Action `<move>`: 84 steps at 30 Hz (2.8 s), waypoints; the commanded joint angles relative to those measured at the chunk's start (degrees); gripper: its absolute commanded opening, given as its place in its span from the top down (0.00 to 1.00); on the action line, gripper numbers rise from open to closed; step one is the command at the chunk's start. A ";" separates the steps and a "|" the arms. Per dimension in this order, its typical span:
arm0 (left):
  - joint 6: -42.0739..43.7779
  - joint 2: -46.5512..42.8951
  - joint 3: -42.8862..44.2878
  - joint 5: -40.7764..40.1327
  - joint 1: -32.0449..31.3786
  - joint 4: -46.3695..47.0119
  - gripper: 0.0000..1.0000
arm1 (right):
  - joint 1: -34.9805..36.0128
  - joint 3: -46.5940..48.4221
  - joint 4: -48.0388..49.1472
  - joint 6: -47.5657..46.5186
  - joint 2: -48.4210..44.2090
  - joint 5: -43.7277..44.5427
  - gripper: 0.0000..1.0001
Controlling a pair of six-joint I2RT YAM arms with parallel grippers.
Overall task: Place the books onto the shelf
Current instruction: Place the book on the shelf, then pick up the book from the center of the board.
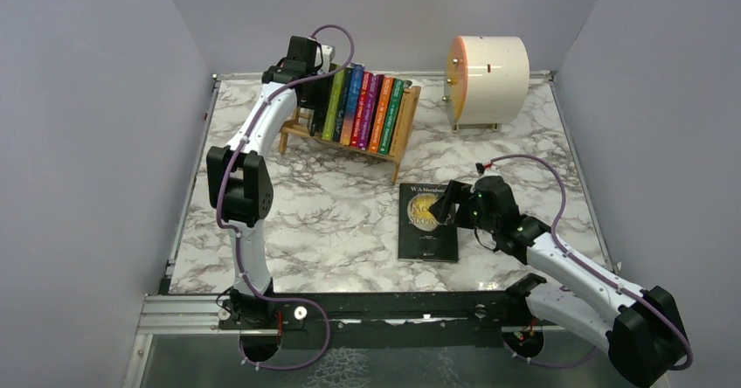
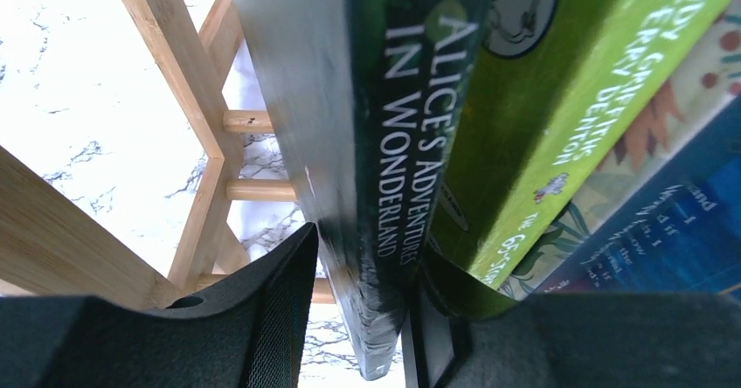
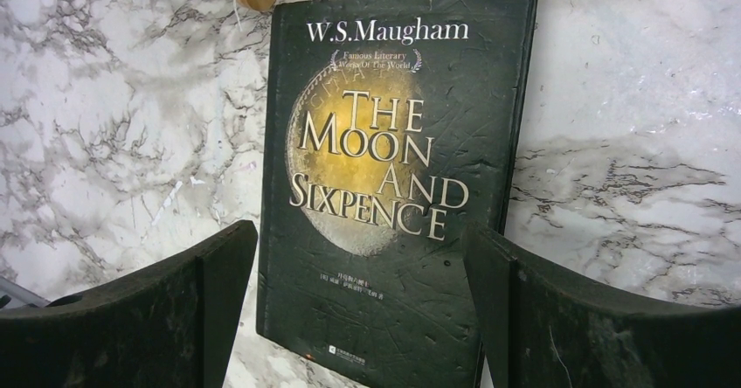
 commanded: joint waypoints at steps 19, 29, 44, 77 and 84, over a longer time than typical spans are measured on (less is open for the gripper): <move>-1.39 -10.01 -2.83 -2.84 -0.28 0.14 0.58 | 0.28 0.12 1.99 0.45 -0.91 -1.40 0.15; -4.78 -19.39 -6.42 -3.42 -0.72 1.60 0.58 | 0.28 1.28 0.31 -0.13 -1.84 0.73 0.15; -18.34 -35.08 -38.41 0.60 -17.20 21.36 0.48 | 0.26 6.77 -6.73 0.75 7.55 5.47 0.15; -37.32 -26.64 -68.26 2.46 -32.53 53.96 0.47 | 0.22 7.38 -2.48 0.34 14.46 3.61 0.20; -37.87 -22.56 -68.22 2.56 -34.10 57.85 0.47 | 0.28 4.50 1.29 0.48 11.85 1.09 0.21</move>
